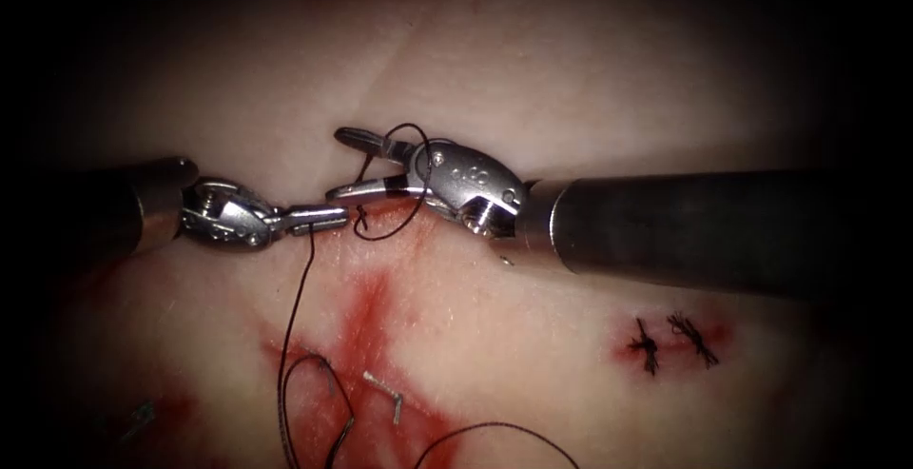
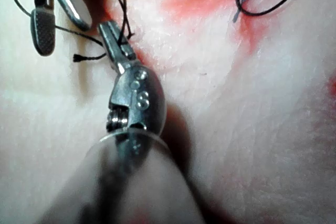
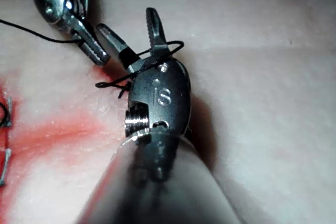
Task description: Wound Closure
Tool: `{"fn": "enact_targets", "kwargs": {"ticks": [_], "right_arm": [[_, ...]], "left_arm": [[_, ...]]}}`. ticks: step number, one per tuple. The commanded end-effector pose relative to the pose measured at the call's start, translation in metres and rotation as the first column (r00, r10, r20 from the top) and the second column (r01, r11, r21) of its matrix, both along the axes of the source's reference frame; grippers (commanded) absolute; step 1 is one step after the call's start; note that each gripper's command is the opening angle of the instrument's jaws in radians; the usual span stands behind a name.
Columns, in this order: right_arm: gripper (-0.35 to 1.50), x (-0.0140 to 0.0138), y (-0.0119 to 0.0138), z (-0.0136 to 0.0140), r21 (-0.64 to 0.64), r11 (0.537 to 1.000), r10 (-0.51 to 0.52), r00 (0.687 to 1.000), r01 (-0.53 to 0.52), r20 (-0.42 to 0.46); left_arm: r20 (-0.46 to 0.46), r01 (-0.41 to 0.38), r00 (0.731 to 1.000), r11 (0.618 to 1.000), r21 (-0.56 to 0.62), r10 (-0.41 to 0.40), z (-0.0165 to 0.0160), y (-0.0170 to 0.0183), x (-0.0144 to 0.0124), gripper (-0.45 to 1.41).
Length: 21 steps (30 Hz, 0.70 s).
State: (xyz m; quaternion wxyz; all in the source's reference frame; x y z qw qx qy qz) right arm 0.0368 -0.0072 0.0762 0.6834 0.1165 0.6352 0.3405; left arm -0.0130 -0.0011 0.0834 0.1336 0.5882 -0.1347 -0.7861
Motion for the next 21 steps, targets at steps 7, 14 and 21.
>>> {"fn": "enact_targets", "kwargs": {"ticks": [7,14,21], "right_arm": [[0.74,0.0008,-0.0017,0.0023,0.143,0.988,0.058,0.998,-0.060,0.024],[0.74,-0.0004,-0.0005,0.0030,0.164,0.979,0.116,0.991,-0.125,0.063],[0.71,-0.0002,-0.0014,0.0040,0.322,0.929,0.150,0.981,-0.184,0.126]], "left_arm": [[0.005,-0.013,1.000,1.000,0.005,0.013,0.0000,-0.0012,-0.0016,-0.45],[0.002,-0.019,1.000,1.000,0.017,0.019,-0.0005,-0.0029,-0.0026,-0.45],[0.002,-0.018,1.000,1.000,0.019,0.018,-0.0005,-0.0029,-0.0035,-0.45]]}}
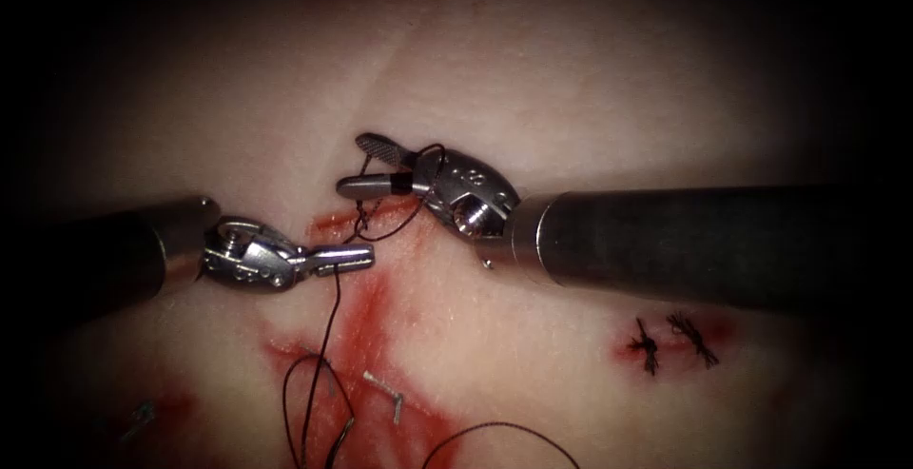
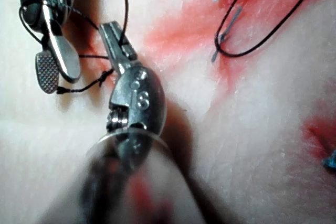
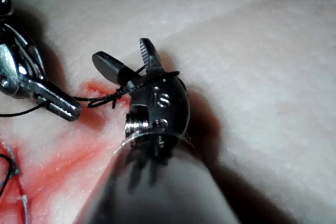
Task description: Wound Closure
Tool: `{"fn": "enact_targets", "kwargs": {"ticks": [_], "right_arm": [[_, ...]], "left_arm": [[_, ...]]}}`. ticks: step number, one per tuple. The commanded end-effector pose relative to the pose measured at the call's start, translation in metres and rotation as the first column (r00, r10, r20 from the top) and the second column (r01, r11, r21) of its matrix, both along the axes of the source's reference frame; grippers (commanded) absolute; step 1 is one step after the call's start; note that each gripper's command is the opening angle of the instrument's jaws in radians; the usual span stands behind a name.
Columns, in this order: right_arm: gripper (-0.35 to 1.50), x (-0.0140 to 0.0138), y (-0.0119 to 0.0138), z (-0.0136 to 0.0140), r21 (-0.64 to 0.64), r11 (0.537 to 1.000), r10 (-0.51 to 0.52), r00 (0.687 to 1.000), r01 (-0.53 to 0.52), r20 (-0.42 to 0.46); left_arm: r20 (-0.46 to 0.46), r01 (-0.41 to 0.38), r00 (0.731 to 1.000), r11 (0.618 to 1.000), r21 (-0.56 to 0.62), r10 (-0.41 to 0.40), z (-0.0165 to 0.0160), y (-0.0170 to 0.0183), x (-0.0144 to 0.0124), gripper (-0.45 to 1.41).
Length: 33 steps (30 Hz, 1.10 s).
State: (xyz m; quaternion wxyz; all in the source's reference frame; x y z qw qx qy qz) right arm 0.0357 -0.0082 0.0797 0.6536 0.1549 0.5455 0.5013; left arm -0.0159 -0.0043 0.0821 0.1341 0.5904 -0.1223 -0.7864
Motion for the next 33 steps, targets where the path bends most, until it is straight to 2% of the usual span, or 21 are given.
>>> {"fn": "enact_targets", "kwargs": {"ticks": [1,5,10,13,33], "right_arm": [[0.71,0.0010,-0.0005,0.0007,0.021,1.000,-0.002,1.000,0.001,0.016],[0.73,0.0008,-0.0003,0.0013,0.075,0.997,0.031,0.999,-0.033,0.028],[1.01,0.0002,0.0007,0.0018,0.084,0.994,0.072,0.996,-0.076,0.053],[1.11,0.0000,0.0009,0.0020,0.084,0.992,0.085,0.994,-0.090,0.062],[1.15,0.0009,0.0009,0.0035,0.094,0.993,0.056,0.991,-0.068,0.125]], "left_arm": [[0.002,0.000,1.000,1.000,0.000,0.000,0.0008,0.0003,-0.0007,-0.45],[0.004,0.001,1.000,1.000,0.005,-0.001,0.0006,0.0009,-0.0012,-0.45],[0.005,0.003,1.000,1.000,0.011,-0.003,0.0004,0.0014,-0.0014,-0.45],[0.006,0.001,1.000,1.000,0.012,-0.001,0.0004,0.0014,-0.0015,-0.45],[0.005,-0.017,1.000,1.000,0.014,0.017,0.0005,0.0012,-0.0016,-0.45]]}}
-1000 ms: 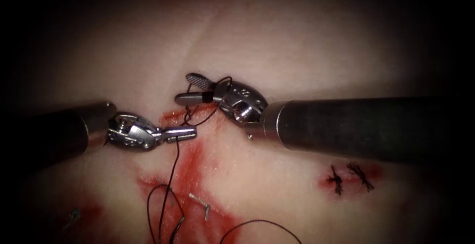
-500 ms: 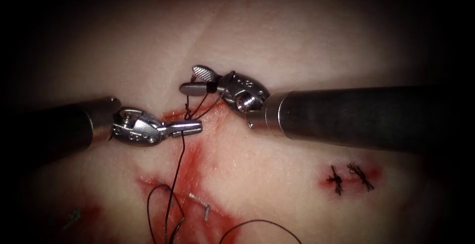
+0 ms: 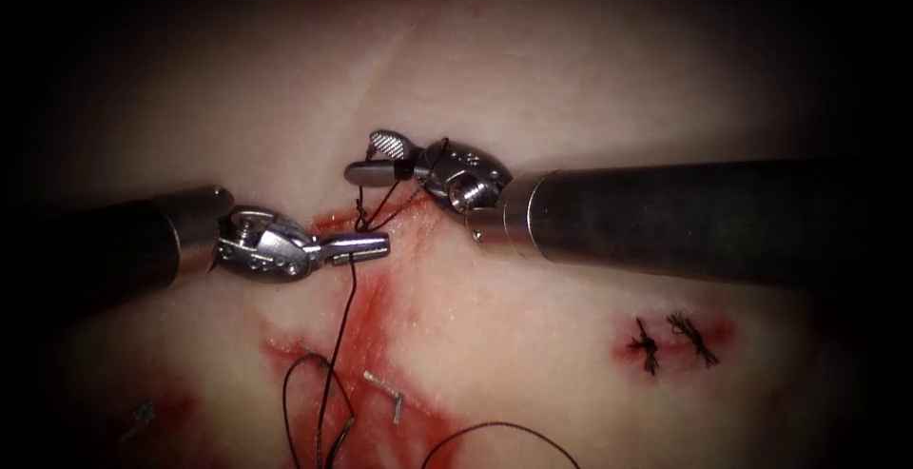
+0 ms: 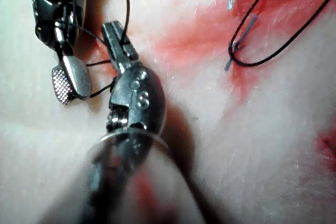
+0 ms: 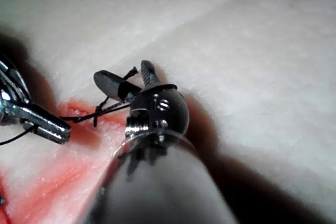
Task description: Wound Closure
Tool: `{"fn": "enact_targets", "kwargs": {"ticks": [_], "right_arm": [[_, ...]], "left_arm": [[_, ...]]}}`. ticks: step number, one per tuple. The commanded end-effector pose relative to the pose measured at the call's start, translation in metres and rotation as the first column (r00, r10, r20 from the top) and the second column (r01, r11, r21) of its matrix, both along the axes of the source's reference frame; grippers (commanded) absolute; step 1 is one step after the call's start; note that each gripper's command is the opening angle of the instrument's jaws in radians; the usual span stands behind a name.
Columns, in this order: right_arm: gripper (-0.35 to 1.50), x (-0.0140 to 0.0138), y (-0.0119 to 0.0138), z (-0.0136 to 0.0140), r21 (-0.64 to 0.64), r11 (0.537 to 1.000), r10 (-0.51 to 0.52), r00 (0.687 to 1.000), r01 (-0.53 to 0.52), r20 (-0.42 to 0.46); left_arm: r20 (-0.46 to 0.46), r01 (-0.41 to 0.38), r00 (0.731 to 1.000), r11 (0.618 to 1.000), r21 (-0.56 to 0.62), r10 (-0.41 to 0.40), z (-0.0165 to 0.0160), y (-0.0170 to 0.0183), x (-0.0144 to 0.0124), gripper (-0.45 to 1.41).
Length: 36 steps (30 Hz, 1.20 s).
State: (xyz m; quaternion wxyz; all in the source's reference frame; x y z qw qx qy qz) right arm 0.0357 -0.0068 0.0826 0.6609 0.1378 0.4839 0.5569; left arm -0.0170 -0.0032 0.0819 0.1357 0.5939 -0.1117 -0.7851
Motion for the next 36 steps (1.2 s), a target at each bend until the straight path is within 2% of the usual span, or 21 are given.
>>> {"fn": "enact_targets", "kwargs": {"ticks": [1,9,16,17,20,21,22,29,33,36], "right_arm": [[1.15,0.0009,-0.0005,0.0006,0.000,1.000,-0.004,1.000,0.004,-0.002],[0.99,0.0015,-0.0006,0.0006,0.004,1.000,-0.023,1.000,0.023,-0.016],[0.76,0.0015,-0.0005,0.0004,0.005,1.000,-0.013,0.999,0.013,-0.030],[0.68,0.0015,-0.0005,0.0004,-0.001,1.000,-0.014,0.999,0.014,-0.030],[0.24,0.0014,-0.0004,0.0004,-0.015,1.000,-0.022,0.999,0.022,-0.025],[-0.10,0.0014,-0.0005,0.0003,-0.030,0.999,-0.033,0.999,0.032,-0.021],[-0.35,0.0014,-0.0005,0.0003,-0.035,0.999,-0.036,0.999,0.035,-0.019],[-0.35,0.0010,-0.0006,-0.0001,-0.048,0.998,-0.030,1.000,0.029,-0.002],[-0.35,0.0010,-0.0009,-0.0008,-0.088,0.995,-0.054,0.999,0.054,0.010],[-0.35,0.0012,-0.0014,-0.0014,-0.139,0.988,-0.075,0.997,0.072,-0.017]], "left_arm": [[0.001,0.000,1.000,1.000,-0.001,0.000,0.0007,0.0001,-0.0005,-0.45],[0.003,-0.004,1.000,1.000,-0.001,0.004,0.0006,0.0000,-0.0005,-0.45],[0.002,-0.007,1.000,1.000,0.002,0.007,0.0008,-0.0003,-0.0003,-0.45],[-0.001,-0.009,1.000,1.000,0.002,0.009,0.0008,-0.0004,-0.0003,-0.45],[-0.001,-0.009,1.000,1.000,0.002,0.009,0.0008,-0.0004,-0.0003,-0.45],[-0.001,-0.009,1.000,1.000,0.001,0.009,0.0008,-0.0004,-0.0003,-0.45],[-0.001,-0.009,1.000,1.000,0.001,0.009,0.0008,-0.0005,-0.0002,-0.45],[0.005,-0.014,1.000,1.000,0.015,0.014,0.0007,-0.0004,0.0003,-0.45],[-0.006,0.003,1.000,1.000,0.025,-0.002,0.0000,0.0005,0.0015,-0.45],[-0.019,0.020,1.000,0.999,0.031,-0.020,-0.0007,0.0018,0.0029,-0.45]]}}
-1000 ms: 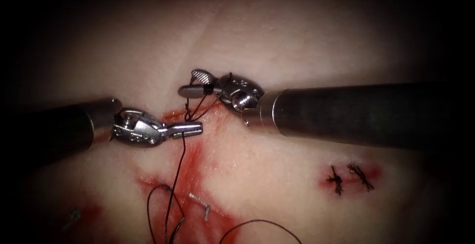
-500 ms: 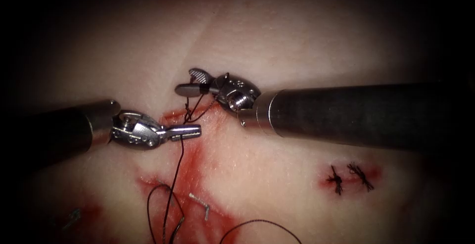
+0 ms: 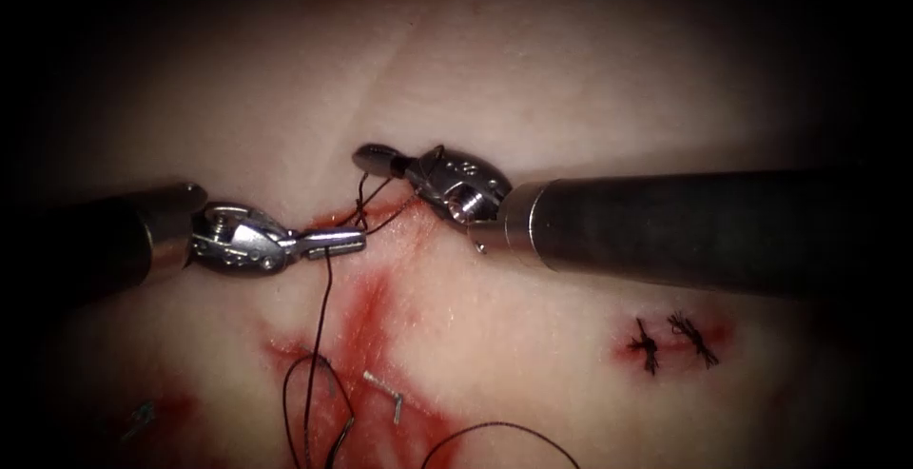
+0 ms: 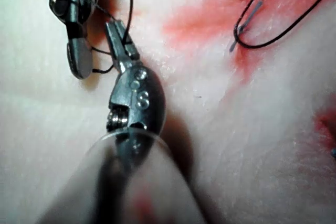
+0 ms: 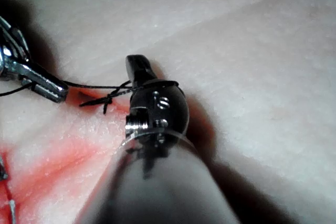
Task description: Wound Closure
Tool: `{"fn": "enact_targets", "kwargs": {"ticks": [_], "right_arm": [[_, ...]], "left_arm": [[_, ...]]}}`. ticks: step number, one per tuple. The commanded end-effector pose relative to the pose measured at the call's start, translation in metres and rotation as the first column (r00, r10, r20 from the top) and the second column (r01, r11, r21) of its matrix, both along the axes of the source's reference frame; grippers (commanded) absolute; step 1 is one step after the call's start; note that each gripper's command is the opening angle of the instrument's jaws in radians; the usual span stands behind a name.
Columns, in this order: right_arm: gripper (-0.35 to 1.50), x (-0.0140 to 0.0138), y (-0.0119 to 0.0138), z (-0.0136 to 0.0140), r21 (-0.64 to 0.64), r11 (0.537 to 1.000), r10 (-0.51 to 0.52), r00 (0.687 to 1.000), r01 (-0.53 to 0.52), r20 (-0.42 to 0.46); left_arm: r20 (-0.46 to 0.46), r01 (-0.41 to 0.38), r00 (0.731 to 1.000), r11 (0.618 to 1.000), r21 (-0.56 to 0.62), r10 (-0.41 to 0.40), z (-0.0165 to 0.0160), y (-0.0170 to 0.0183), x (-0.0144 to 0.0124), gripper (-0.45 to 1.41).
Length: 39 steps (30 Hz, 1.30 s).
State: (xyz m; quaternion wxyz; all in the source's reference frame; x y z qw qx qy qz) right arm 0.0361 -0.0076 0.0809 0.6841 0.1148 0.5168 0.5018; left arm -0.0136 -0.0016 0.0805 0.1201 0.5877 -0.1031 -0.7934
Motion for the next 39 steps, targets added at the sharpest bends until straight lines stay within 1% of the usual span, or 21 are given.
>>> {"fn": "enact_targets", "kwargs": {"ticks": [1,2,3,5,10,13,17,18,19,22,25,28,29,33,35,36,37,38,39], "right_arm": [[-0.35,0.0009,-0.0009,0.0001,-0.040,0.999,-0.023,1.000,0.022,-0.019],[-0.35,0.0010,-0.0013,-0.0006,-0.113,0.992,-0.055,0.998,0.052,-0.028],[-0.35,0.0010,-0.0013,-0.0006,-0.113,0.992,-0.055,0.998,0.052,-0.028],[-0.35,0.0010,-0.0016,-0.0011,-0.160,0.984,-0.082,0.996,0.075,-0.040],[-0.35,0.0011,-0.0025,-0.0018,-0.237,0.965,-0.123,0.991,0.108,-0.048],[-0.35,0.0014,-0.0035,-0.0017,-0.275,0.951,-0.159,0.986,0.140,-0.049],[-0.35,0.0013,-0.0044,-0.0014,-0.300,0.940,-0.184,0.982,0.161,-0.049],[-0.35,0.0011,-0.0046,-0.0013,-0.307,0.937,-0.188,0.981,0.165,-0.047],[-0.35,0.0011,-0.0046,-0.0013,-0.307,0.937,-0.188,0.981,0.165,-0.047],[-0.35,0.0006,-0.0047,-0.0014,-0.312,0.935,-0.195,0.980,0.171,-0.047],[-0.35,0.0002,-0.0050,-0.0015,-0.313,0.934,-0.200,0.978,0.175,-0.051],[-0.35,0.0001,-0.0053,-0.0016,-0.319,0.931,-0.207,0.977,0.180,-0.051],[-0.35,0.0000,-0.0054,-0.0017,-0.319,0.930,-0.208,0.977,0.181,-0.051],[-0.35,0.0002,-0.0061,-0.0017,-0.324,0.928,-0.213,0.975,0.184,-0.056],[-0.35,0.0004,-0.0067,-0.0016,-0.331,0.923,-0.224,0.973,0.195,-0.051],[-0.35,0.0004,-0.0067,-0.0016,-0.331,0.923,-0.224,0.973,0.195,-0.051],[-0.35,0.0004,-0.0069,-0.0015,-0.334,0.920,-0.230,0.972,0.203,-0.044],[-0.35,0.0005,-0.0070,-0.0015,-0.334,0.919,-0.235,0.971,0.207,-0.044],[-0.35,0.0006,-0.0073,-0.0014,-0.336,0.918,-0.240,0.970,0.212,-0.042]], "left_arm": [[-0.002,0.007,1.000,1.000,0.012,-0.007,0.0006,0.0005,-0.0001,-0.45],[-0.001,0.022,1.000,0.996,0.083,-0.022,0.0004,0.0010,0.0011,-0.45],[-0.001,0.022,1.000,0.996,0.083,-0.022,0.0004,0.0010,0.0011,-0.45],[0.020,0.000,1.000,0.992,0.124,-0.002,0.0003,0.0009,0.0018,-0.45],[0.013,-0.018,1.000,0.990,0.141,0.016,0.0000,0.0012,0.0027,-0.45],[0.010,-0.012,1.000,0.989,0.149,0.010,-0.0004,0.0024,0.0032,-0.45],[-0.003,0.012,1.000,0.985,0.173,-0.012,-0.0015,0.0049,0.0040,-0.45],[-0.018,0.028,1.000,0.987,0.157,-0.026,-0.0023,0.0067,0.0047,-0.45],[-0.018,0.028,1.000,0.987,0.157,-0.026,-0.0023,0.0067,0.0047,-0.45],[-0.045,0.051,0.998,0.990,0.129,-0.045,-0.0036,0.0095,0.0058,-0.45],[-0.103,0.092,0.991,0.993,0.071,-0.084,-0.0046,0.0123,0.0070,-0.45],[-0.193,0.154,0.970,0.988,0.005,-0.150,-0.0054,0.0148,0.0080,-0.45],[-0.214,0.162,0.963,0.987,-0.017,-0.162,-0.0055,0.0154,0.0082,-0.45],[-0.288,0.171,0.937,0.979,-0.113,-0.197,-0.0061,0.0178,0.0090,-0.45],[-0.348,0.188,0.904,0.962,-0.196,-0.248,-0.0065,0.0192,0.0095,-0.45],[-0.348,0.188,0.904,0.962,-0.196,-0.248,-0.0065,0.0192,0.0095,-0.45],[-0.359,0.191,0.896,0.957,-0.217,-0.260,-0.0066,0.0196,0.0097,-0.45],[-0.363,0.188,0.894,0.955,-0.230,-0.263,-0.0067,0.0198,0.0098,-0.45],[-0.386,0.182,0.879,0.944,-0.275,-0.282,-0.0069,0.0204,0.0100,-0.45]]}}
